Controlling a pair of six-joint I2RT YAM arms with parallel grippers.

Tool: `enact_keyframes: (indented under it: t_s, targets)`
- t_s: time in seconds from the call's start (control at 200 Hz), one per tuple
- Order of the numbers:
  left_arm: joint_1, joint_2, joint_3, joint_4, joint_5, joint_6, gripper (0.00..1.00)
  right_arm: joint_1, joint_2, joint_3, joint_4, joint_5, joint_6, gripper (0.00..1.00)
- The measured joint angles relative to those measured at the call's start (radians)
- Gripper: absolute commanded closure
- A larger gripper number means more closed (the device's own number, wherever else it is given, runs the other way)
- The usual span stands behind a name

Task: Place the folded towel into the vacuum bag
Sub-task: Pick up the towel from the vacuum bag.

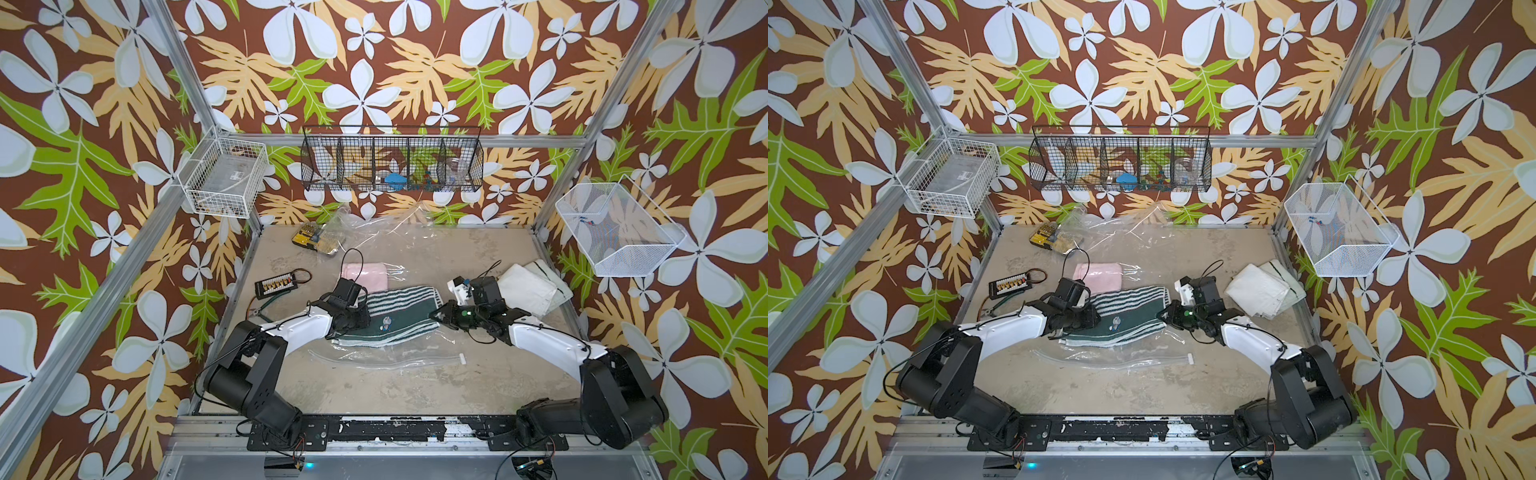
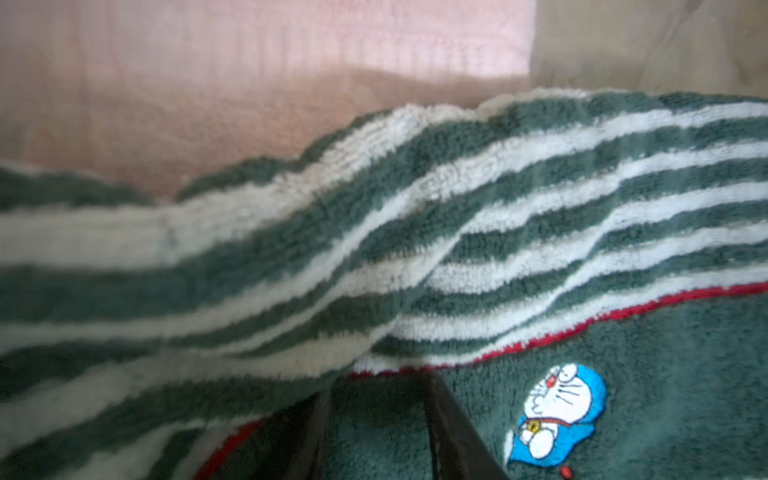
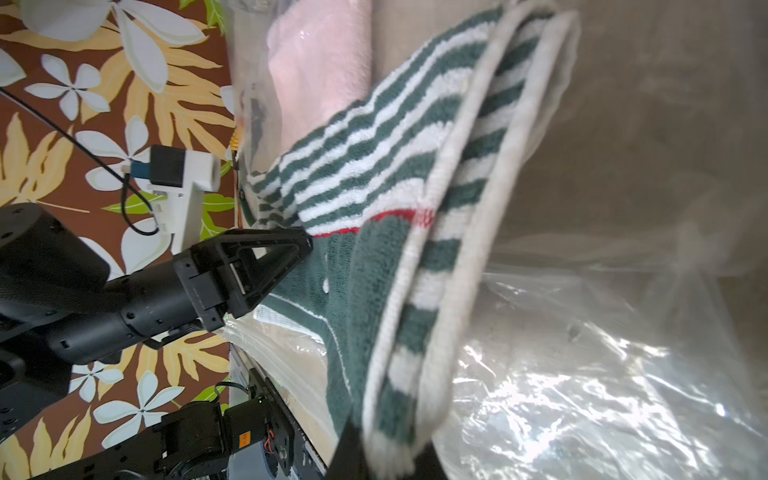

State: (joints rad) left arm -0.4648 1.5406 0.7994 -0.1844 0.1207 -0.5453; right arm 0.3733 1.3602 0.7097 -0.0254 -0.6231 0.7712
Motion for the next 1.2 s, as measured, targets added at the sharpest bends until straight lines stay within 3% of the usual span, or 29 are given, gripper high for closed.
enact_keyframes:
  t_s: [0.33,0.57,0.796,1.051,1.201]
  targets:
    - [-0.066,-0.076,-0.024,-0.034,0.014,-0.015,0.57,-0.093,-0.116,0.069,-0.308,0.123,-0.156,0.95]
    - [-0.154,-0.103,0.098,-0.045,0.079,-0.056,0.58,-0.076,-0.093,0.179,-0.451,0.275,-0.264,0.94]
    - [-0.240,0.094,0.270,0.048,0.135,-0.087,0.66,-0.019,-0.061,0.257,-0.502,0.347,-0.305,0.94]
    - [-0.235,0.349,0.348,0.084,0.119,-0.081,0.74,0.099,-0.045,0.321,-0.517,0.367,-0.310,0.95]
    - [-0.211,0.374,0.333,0.116,0.143,-0.081,0.72,0.194,0.002,0.343,-0.505,0.364,-0.311,0.95]
